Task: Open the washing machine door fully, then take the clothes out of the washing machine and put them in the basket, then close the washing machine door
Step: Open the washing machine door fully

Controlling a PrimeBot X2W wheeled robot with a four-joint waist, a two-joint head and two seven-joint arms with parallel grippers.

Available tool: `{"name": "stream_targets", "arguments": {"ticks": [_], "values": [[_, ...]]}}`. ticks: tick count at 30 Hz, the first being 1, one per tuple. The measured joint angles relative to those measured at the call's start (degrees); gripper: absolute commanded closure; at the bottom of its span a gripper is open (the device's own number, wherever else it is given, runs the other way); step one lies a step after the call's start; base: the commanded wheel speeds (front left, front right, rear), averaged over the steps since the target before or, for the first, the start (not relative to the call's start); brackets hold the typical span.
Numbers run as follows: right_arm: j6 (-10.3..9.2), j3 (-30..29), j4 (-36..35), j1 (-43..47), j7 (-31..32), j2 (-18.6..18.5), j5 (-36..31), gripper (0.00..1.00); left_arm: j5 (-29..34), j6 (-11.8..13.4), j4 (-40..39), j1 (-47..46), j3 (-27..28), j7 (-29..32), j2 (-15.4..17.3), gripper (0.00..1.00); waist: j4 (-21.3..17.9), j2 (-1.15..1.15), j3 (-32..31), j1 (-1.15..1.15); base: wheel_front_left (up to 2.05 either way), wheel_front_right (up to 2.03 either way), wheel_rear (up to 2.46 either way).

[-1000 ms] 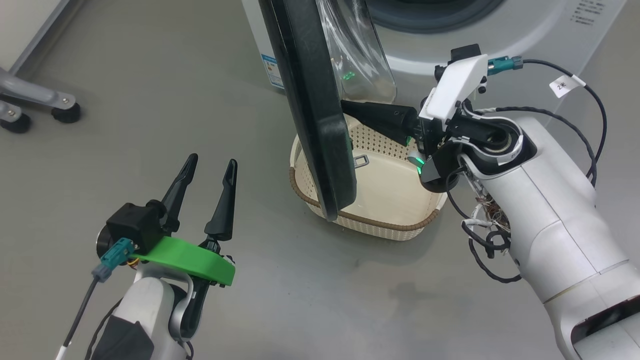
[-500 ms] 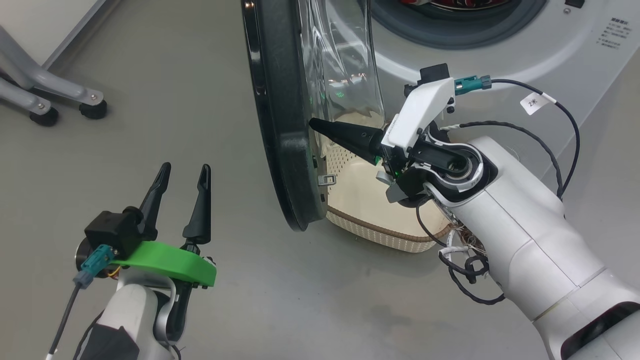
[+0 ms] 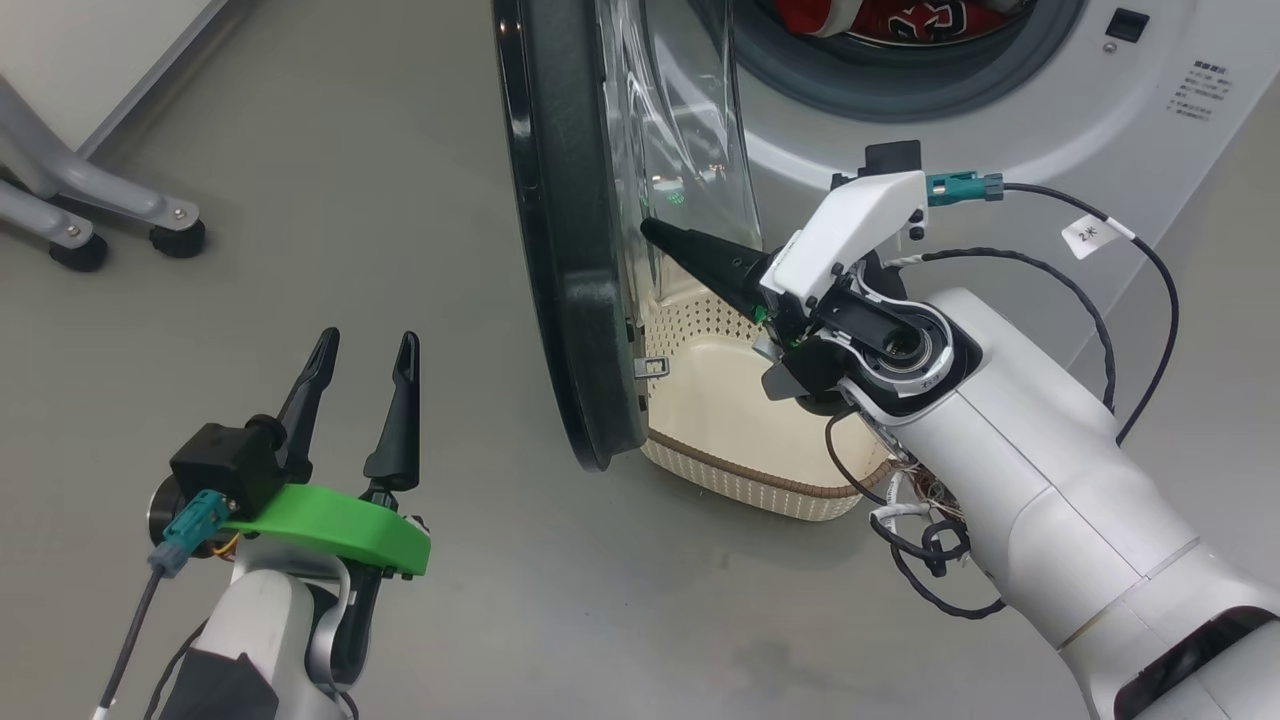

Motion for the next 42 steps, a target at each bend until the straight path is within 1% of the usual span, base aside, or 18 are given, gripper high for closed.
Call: {"name": "stream_targets", "arguments": {"ticks": [3, 7, 11, 12, 14, 15, 16, 17, 19, 20, 23, 28, 32, 33, 35, 37, 39, 42], "values": [[0.01, -1.57, 1.01, 0.36, -3.68, 0.10, -1.01, 1.00, 0.27, 0.00, 0.31, 0.00, -0.12, 0.00, 0.18, 0.00, -0.48, 0.00, -0.84, 0.00, 0.00, 0.00, 0.00], [0.19, -2.71, 1.13, 1.81, -6.48, 0.21, -1.22, 1.00, 0.27, 0.00, 0.41, 0.34, 0.71, -0.01, 1.08, 0.00, -1.27, 0.00, -1.52, 0.00, 0.00, 0.00, 0.00], [0.48, -4.59, 1.79, 3.60, -9.78, 0.21, -2.27, 1.00, 0.29, 0.00, 0.46, 1.12, 1.53, 0.00, 1.16, 0.00, -2.37, 0.00, -2.08, 0.00, 0.00, 0.00, 0.00], [0.48, -5.01, 1.83, 4.10, -10.74, 0.15, -2.46, 0.89, 0.30, 0.00, 0.49, 1.15, 1.63, 0.00, 1.16, 0.00, -2.63, 0.00, -2.22, 0.00, 0.00, 0.00, 0.00], [0.48, -5.92, 1.59, 5.21, -12.67, 0.04, -3.24, 0.75, 0.34, 0.00, 0.51, 1.16, 1.67, 0.00, 1.16, 0.00, -3.11, 0.00, -2.55, 0.00, 0.00, 0.00, 0.00], [0.48, -6.52, 1.33, 5.77, -13.57, -0.05, -3.54, 0.62, 0.38, 0.00, 0.51, 1.19, 1.67, 0.00, 1.16, 0.00, -3.32, 0.00, -2.70, 0.00, 0.00, 0.00, 0.00], [0.48, -7.09, 1.05, 6.28, -14.66, -0.07, -3.74, 0.43, 0.38, 0.00, 0.51, 1.26, 1.71, 0.00, 1.20, 0.00, -3.54, 0.00, -2.85, 0.00, 0.00, 0.00, 0.00], [0.48, -7.62, 0.66, 6.71, -15.51, -0.09, -3.89, 0.36, 0.38, 0.00, 0.51, 1.38, 1.77, -0.01, 1.21, 0.00, -3.76, 0.00, -2.97, 0.00, 0.00, 0.00, 0.00], [0.48, -8.68, -0.14, 7.61, -17.67, -0.37, -4.48, 0.02, 0.38, 0.00, 0.49, 1.69, 1.79, 0.00, 1.24, 0.00, -4.15, 0.00, -3.19, 0.00, 0.00, 0.00, 0.00], [0.48, -9.24, -0.49, 8.03, -18.80, -0.44, -4.69, 0.00, 0.38, 0.00, 0.49, 1.97, 1.92, 0.00, 1.26, 0.00, -4.34, 0.00, -3.28, 0.00, 0.00, 0.00, 0.00], [0.48, -9.80, -0.83, 9.01, -22.83, -1.68, -7.33, 0.00, 0.40, 0.00, 0.49, 2.20, 1.96, 0.00, 1.30, 0.00, -4.84, 0.00, -3.46, 0.00, 0.00, 0.00, 0.00], [0.48, -8.96, -1.04, 9.56, -30.44, -5.59, -15.93, 0.00, 0.40, 0.00, 0.43, 2.26, 2.14, 0.00, 1.27, 0.00, -5.29, 0.00, -3.55, 0.00, 0.00, 0.00, 0.00], [0.49, -7.71, -0.43, 9.61, -36.77, -7.33, -22.47, 0.00, 0.40, 0.00, 0.41, 2.40, 2.44, 0.00, 1.29, 0.00, -5.72, 0.00, -3.55, 0.00, 0.00, 0.00, 0.00], [0.49, -7.47, 0.30, 9.66, -37.18, -7.77, -23.79, 0.00, 0.40, 0.00, 0.37, 2.48, 2.52, 0.00, 1.29, 0.00, -5.83, 0.00, -3.55, 0.00, 0.00, 0.00, 0.00], [0.49, -5.99, 1.48, 9.71, -37.05, -9.43, -28.97, 0.00, 0.40, 0.00, 0.35, 2.69, 2.71, 0.00, 1.29, 0.00, -6.07, 0.00, -3.56, 0.00, 0.00, 0.00, 0.00], [0.40, -6.09, 2.05, 9.73, -36.80, -10.56, -32.01, 0.00, 0.52, 0.00, 0.27, 2.91, 3.03, 0.00, 1.27, 0.00, -6.31, 0.00, -3.57, 0.00, 0.00, 0.00, 0.00], [-0.63, -6.55, 2.11, 9.73, -36.22, -11.03, -35.79, 0.00, 0.63, 0.00, 0.27, 3.22, 3.50, 0.00, 1.27, 0.00, -6.56, 0.00, -3.58, 0.00, 0.00, 0.00, 0.00], [-2.82, -13.45, 1.25, 9.62, -35.53, -11.23, -42.10, 0.00, 0.63, 0.00, 0.26, 3.35, 4.21, 0.00, 1.29, 0.00, -6.99, 0.00, -3.58, 0.00, 0.00, 0.00, 0.00]]}}
